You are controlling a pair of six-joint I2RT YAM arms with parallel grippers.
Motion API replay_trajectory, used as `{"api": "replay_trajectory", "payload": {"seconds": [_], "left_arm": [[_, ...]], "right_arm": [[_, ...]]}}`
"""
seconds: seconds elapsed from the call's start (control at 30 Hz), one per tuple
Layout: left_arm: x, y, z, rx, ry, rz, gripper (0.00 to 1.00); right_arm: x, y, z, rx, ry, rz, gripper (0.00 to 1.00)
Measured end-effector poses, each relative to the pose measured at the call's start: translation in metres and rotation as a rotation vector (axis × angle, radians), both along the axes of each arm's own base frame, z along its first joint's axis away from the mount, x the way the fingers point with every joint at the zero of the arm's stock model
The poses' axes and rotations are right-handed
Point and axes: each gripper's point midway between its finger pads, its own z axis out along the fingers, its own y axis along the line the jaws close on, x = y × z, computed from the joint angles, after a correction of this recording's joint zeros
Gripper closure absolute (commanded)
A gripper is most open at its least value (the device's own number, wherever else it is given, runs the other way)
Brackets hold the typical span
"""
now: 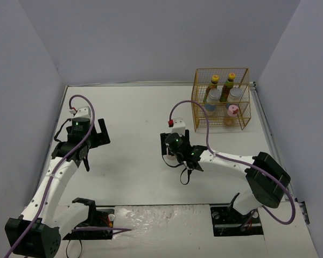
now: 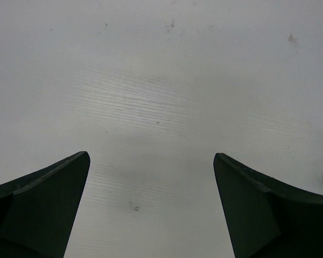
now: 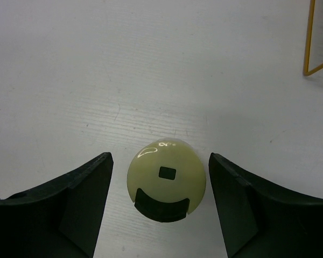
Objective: Organize the condiment bottles
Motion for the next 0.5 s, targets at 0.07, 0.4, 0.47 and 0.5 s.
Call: {"api": "replay_trajectory", "payload": {"seconds": [0.07, 0.4, 0.47, 0.5], "left_arm": [[0.000, -0.001, 0.000, -0.003, 0.001, -0.004, 0.03], [0.000, -0.003, 0.000, -0.011, 0.001, -0.013, 0.03], [0.000, -0.003, 0.000, -0.011, 0.000, -0.013, 0.03], [0.000, -0.003, 0.000, -0.012, 0.000, -0.014, 0.03]], "right_arm": [[0.001, 0.000, -0.002, 0.001, 0.001, -0.008, 0.53], [0.000, -0.014, 0.006, -0.025, -0.018, -0.047, 1.00], [-0.002, -0.021, 0.021, -0.023, -0.039, -0.052, 1.00], [-0.002, -0.025, 0.031, -0.017, -0.056, -0.053, 1.00]]}}
